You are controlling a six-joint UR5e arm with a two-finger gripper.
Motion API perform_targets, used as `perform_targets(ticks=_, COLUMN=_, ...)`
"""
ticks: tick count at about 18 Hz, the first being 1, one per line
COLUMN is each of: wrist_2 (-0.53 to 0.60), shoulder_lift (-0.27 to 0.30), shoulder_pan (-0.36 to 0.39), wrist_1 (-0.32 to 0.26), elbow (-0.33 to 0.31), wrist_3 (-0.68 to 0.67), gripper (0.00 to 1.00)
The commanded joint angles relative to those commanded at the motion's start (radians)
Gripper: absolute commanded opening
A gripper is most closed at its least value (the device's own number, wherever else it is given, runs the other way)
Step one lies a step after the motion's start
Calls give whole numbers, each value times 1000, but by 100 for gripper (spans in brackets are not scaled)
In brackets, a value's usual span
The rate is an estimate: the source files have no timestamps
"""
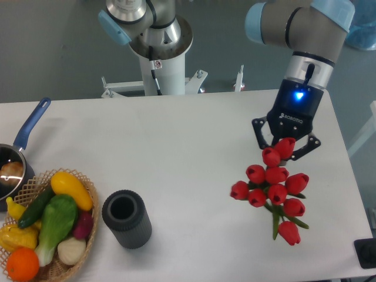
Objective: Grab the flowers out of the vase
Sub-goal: 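Carry the held tulips away from the vase over the open table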
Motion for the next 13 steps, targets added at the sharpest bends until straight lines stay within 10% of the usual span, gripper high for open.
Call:
perform_targets(ticks=9, wrist_2=430, shoulder_lift=25, shoulder_pan=-112, wrist_1=-155, elbow=-3, wrist_3=48, gripper=11)
perform_targets(ticks=13, wrist_2=448, shoulder_lift=25, shoulder_pan=-120, wrist_1=-183, elbow=2, wrist_3=74, gripper=11)
